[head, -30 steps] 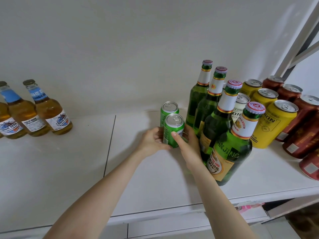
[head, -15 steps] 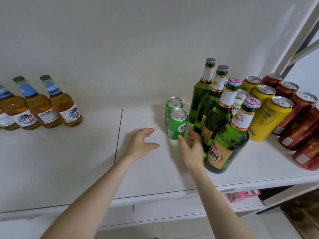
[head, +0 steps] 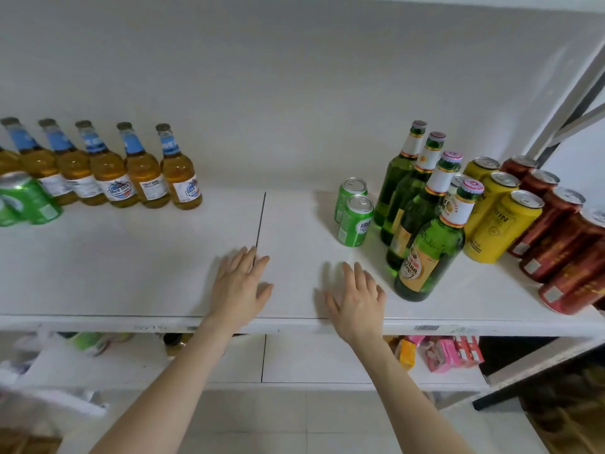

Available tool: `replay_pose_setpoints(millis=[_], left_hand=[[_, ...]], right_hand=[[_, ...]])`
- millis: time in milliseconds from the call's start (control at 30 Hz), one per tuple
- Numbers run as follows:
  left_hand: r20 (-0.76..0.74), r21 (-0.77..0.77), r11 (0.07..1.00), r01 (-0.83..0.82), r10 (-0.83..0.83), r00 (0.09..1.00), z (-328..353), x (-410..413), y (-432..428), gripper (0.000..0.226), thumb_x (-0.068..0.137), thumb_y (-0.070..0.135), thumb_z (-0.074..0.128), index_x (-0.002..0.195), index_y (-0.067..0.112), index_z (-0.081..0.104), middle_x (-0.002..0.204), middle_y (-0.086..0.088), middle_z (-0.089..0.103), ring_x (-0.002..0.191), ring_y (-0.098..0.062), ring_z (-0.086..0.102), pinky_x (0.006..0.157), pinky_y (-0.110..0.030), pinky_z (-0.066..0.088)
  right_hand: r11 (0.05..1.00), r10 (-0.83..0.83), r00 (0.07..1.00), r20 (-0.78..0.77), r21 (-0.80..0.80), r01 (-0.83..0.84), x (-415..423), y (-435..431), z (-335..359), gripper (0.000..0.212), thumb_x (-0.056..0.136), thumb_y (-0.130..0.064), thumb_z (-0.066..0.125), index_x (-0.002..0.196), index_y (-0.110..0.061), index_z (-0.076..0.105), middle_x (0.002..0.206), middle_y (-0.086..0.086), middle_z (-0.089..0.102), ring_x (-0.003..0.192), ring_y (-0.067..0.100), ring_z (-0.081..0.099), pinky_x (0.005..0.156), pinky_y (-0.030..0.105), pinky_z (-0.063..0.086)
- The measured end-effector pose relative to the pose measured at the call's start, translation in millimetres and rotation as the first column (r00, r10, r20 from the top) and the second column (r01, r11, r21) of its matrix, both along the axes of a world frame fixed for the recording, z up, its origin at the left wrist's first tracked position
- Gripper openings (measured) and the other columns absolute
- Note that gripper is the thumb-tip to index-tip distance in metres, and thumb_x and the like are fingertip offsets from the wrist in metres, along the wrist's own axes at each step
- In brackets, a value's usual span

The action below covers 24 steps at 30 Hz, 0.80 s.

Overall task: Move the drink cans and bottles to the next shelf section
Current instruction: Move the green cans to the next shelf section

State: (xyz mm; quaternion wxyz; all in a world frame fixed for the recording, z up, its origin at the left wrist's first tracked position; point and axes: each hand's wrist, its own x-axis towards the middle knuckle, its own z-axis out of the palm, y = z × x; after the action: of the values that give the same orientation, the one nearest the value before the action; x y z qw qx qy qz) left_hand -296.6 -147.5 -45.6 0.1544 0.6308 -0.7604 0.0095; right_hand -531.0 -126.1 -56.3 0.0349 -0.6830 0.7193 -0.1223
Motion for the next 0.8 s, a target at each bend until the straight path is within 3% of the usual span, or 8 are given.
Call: replay_pose_setpoints(millis=[133, 400, 800], left_hand=[[0.060, -0.013, 1.000, -0.023, 0.024, 0.998, 1.1, 28.8, 25.9, 0.057, 0.091, 0.040, 0.063, 0.143, 0.018, 0.052, 0.155, -0.014, 0.040, 0.146, -0.033, 0.033, 0.116, -0.057, 0.021], [0.154, 0.049, 0.997, -0.052, 0.044, 0.987, 8.9, 127.2, 52.7, 0.065, 0.099, 0.057, 0.033, 0.157, 0.030, 0.019, 0.166, -0.005, 0.009, 0.154, -0.024, 0.003, 0.123, -0.050, 0.005], [0.224, 0.102, 0.989, -0.103, 0.078, 0.971, 10.6, 291.3, 89.0, 0.066, 0.098, 0.059, 0.029, 0.157, 0.032, 0.015, 0.167, -0.005, 0.007, 0.154, -0.024, 0.001, 0.122, -0.051, 0.003]], right_hand=[[0.999, 0.029, 0.996, -0.081, 0.034, -0.027, 23.7, 17.4, 5.8, 0.072, 0.098, -0.060, 0.030, 0.156, -0.021, 0.014, 0.165, 0.006, 0.015, 0.150, 0.027, 0.016, 0.119, 0.048, 0.015], [0.999, -0.026, 0.994, -0.104, 0.024, 0.028, 108.4, 38.9, 17.5, 0.072, 0.098, -0.060, 0.029, 0.157, -0.022, 0.012, 0.166, 0.004, 0.012, 0.151, 0.024, 0.013, 0.120, 0.050, 0.012], [0.999, -0.026, 0.998, -0.057, 0.029, 0.028, 277.6, 59.4, 19.6, 0.073, 0.097, -0.060, 0.033, 0.156, -0.023, 0.014, 0.165, 0.004, 0.015, 0.151, 0.024, 0.013, 0.120, 0.051, 0.012]])
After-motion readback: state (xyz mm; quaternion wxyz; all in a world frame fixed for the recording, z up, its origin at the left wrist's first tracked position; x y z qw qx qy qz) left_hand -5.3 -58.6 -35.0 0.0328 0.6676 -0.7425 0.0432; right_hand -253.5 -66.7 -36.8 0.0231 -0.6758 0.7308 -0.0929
